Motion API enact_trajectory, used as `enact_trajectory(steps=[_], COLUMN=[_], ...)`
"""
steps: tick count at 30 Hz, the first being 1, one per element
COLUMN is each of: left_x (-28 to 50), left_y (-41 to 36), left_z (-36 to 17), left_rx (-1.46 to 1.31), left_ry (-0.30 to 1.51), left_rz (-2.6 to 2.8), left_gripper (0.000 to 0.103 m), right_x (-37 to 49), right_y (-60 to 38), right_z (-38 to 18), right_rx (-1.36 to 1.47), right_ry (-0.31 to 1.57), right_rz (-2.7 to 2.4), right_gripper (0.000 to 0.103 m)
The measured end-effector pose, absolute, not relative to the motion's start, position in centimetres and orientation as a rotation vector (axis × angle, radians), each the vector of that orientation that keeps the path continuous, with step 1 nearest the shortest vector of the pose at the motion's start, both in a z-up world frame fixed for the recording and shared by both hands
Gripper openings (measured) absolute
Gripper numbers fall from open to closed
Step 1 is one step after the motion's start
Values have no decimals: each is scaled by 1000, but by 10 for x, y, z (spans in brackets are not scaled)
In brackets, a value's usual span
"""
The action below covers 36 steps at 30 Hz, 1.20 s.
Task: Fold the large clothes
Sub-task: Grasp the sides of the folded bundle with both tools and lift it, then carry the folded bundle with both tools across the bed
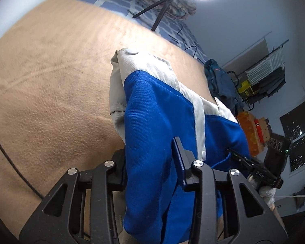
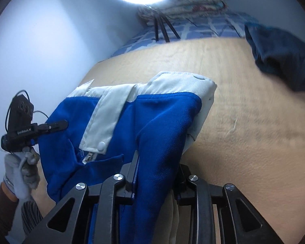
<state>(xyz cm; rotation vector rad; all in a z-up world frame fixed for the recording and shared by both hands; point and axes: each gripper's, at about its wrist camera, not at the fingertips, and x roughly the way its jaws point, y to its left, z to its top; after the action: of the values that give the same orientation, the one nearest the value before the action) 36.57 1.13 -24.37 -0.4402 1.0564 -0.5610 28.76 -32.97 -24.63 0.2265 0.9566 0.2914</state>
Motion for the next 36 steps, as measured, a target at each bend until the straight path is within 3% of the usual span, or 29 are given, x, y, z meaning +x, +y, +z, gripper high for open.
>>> enact_trajectory(steps=[15,36], left_x=[335,389], left_y=[-28,-203], left_z=[-207,-168], left_rx=[-408,-357], left_ry=[997,946], left_rz=[-641,-846], left_gripper=[31,27], right_x=[256,259], right_y=[-328,-469], right_z=[-195,-140], right_rx=[101,76], right_ry=[879,793], right_rz=[257,68], right_gripper=[21,21])
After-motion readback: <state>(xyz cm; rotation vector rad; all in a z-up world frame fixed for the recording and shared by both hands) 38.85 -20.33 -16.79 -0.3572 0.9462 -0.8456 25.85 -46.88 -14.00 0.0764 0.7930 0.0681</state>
